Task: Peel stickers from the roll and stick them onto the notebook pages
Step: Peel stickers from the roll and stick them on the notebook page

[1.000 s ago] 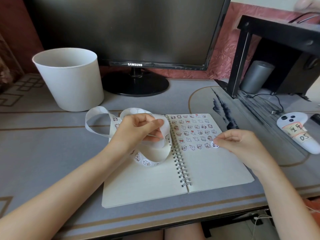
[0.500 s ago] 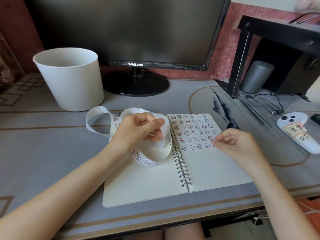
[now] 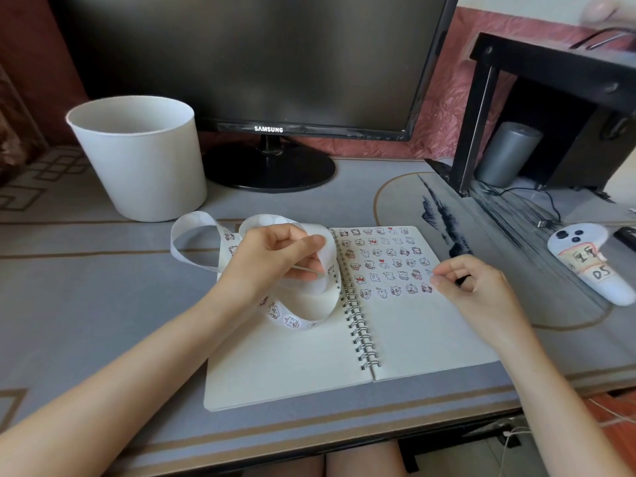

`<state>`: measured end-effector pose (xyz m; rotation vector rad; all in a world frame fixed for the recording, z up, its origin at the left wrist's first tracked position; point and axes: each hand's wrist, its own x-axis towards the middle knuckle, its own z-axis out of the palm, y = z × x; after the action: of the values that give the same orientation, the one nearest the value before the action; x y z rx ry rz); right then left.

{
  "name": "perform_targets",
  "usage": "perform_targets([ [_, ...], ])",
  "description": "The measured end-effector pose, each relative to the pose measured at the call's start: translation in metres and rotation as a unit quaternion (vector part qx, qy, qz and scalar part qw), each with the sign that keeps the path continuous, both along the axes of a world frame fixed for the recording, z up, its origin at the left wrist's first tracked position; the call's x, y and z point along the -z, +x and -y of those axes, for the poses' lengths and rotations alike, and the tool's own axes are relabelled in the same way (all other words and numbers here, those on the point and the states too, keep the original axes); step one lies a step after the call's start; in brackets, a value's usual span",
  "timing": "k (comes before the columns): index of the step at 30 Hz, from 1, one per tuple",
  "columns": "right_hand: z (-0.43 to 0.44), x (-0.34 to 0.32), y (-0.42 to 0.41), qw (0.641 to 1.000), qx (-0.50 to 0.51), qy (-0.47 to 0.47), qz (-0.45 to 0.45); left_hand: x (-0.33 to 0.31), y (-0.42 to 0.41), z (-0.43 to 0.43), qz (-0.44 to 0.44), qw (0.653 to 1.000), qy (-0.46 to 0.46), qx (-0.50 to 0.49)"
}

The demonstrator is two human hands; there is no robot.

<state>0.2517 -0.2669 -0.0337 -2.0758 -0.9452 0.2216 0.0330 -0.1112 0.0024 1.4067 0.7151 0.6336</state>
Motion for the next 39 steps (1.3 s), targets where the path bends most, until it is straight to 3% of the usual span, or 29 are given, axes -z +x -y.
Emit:
perform_targets([
  [6, -0.003, -0.004, -0.006, 0.999, 0.009, 0.018, -0.027, 0.000, 0.000, 0.000, 0.001, 1.000, 0.000, 0.001],
  [14, -0.004, 0.000, -0.001, 1.000, 0.016, -0.009, 0.012, 0.001, 0.000, 0.000, -0.005, 1.000, 0.004, 0.001],
  [22, 0.002, -0.005, -0.002, 0.998, -0.021, -0.007, -0.062, 0.000, 0.000, 0.001, 0.001, 1.000, 0.001, 0.004],
  [27, 0.002, -0.006, 0.003, 0.999, -0.024, -0.018, -0.044, 0.000, 0.000, 0.001, 0.007, 1.000, -0.003, 0.003],
  [31, -0.005, -0.014, -0.008, 0.999, -0.002, 0.031, 0.026, 0.000, 0.000, 0.001, 0.011, 1.000, -0.007, 0.005],
  [34, -0.020, -0.026, -0.034, 0.991, -0.091, 0.096, -0.005, 0.000, 0.000, 0.001, 0.013, 1.000, -0.007, 0.007],
  [39, -0.045, -0.033, -0.071, 0.965, -0.232, 0.109, -0.061, 0.000, 0.000, 0.001, 0.016, 1.000, 0.006, 0.007],
])
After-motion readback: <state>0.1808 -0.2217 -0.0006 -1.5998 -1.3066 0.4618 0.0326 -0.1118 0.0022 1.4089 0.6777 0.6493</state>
